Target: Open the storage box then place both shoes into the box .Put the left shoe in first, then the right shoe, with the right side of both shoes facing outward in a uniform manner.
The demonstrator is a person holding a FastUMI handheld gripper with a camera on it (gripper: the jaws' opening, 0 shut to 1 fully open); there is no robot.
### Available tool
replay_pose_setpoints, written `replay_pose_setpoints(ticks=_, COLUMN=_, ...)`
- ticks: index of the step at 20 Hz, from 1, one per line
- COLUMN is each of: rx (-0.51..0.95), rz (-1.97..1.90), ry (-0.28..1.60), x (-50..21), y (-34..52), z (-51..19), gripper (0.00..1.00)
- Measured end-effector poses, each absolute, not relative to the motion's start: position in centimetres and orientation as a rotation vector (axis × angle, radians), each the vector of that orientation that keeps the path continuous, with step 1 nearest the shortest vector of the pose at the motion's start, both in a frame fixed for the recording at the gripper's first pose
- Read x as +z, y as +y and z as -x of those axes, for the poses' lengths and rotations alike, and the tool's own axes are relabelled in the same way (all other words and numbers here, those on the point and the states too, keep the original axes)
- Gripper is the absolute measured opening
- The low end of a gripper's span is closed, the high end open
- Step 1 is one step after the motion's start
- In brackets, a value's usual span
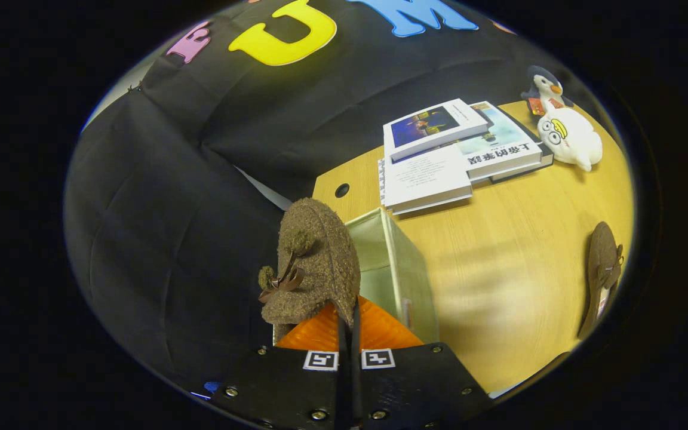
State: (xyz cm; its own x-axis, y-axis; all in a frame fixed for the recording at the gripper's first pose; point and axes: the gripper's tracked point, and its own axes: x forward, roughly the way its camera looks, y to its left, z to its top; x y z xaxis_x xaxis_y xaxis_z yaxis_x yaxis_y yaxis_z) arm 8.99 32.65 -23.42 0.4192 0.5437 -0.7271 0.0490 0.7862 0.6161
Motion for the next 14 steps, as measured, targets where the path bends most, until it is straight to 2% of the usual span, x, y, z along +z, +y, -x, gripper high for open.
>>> replay_pose_setpoints(ticks=14, rx=0.280, rz=-0.567, ry=1.236, x=-30.7, y=39.2, z=-6.5, gripper=0.00)
